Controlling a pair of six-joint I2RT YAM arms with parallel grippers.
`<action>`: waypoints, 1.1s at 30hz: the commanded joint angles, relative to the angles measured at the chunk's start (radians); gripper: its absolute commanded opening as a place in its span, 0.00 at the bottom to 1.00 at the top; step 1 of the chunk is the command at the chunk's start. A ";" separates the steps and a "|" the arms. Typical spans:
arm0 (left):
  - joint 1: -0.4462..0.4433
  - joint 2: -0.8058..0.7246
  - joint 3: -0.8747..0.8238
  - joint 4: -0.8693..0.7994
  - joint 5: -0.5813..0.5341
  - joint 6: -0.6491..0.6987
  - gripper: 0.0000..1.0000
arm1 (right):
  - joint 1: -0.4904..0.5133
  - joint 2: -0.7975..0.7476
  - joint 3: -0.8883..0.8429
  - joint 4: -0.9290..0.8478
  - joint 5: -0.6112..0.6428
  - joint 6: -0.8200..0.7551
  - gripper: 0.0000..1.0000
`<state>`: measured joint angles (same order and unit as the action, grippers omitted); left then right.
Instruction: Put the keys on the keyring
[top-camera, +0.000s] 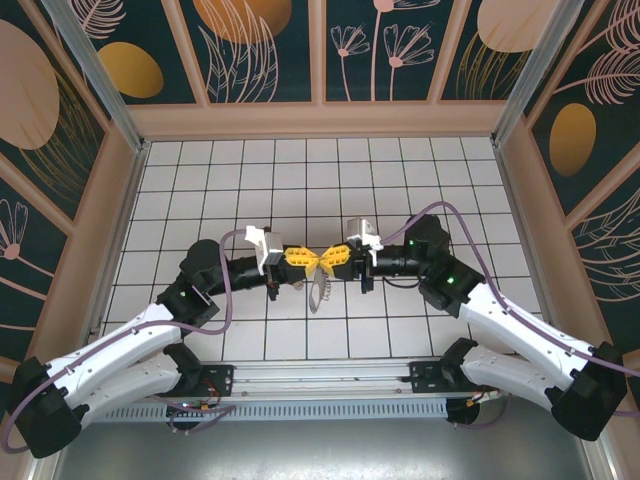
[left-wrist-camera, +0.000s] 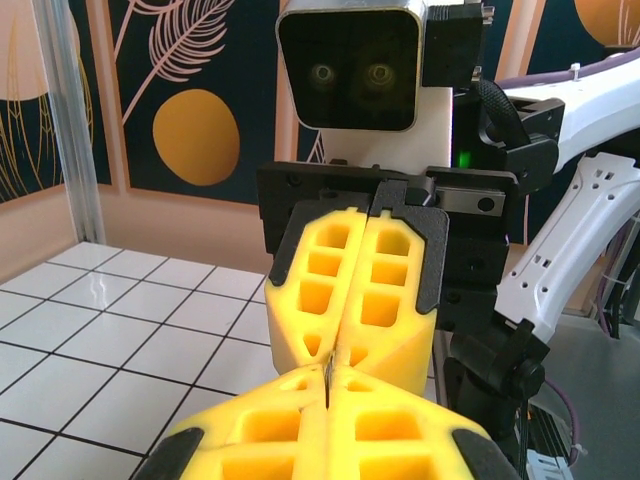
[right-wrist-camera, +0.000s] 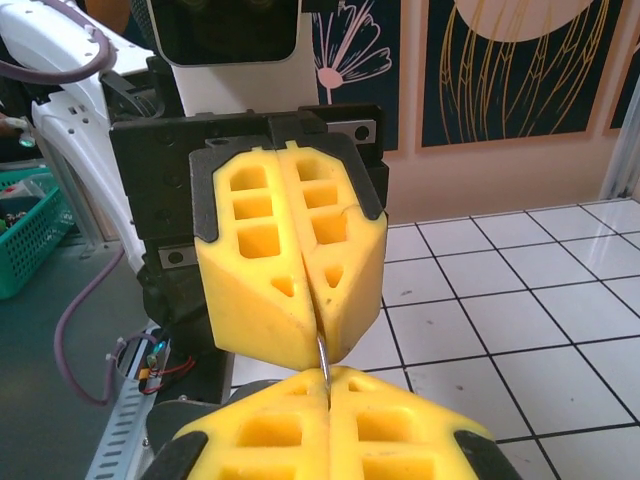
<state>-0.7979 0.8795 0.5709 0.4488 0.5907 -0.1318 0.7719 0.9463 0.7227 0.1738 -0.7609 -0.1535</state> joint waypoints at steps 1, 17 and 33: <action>-0.004 -0.003 0.052 -0.102 0.003 0.048 0.00 | 0.002 0.014 0.049 -0.075 0.048 -0.068 0.00; -0.004 0.094 0.361 -0.783 -0.137 0.375 0.32 | 0.093 0.196 0.389 -0.661 0.304 -0.342 0.00; -0.004 0.126 0.340 -0.768 -0.117 0.390 0.25 | 0.122 0.235 0.426 -0.719 0.272 -0.384 0.00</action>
<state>-0.7990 0.9920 0.9043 -0.3267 0.4484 0.2428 0.8833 1.1721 1.1122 -0.5339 -0.4717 -0.5194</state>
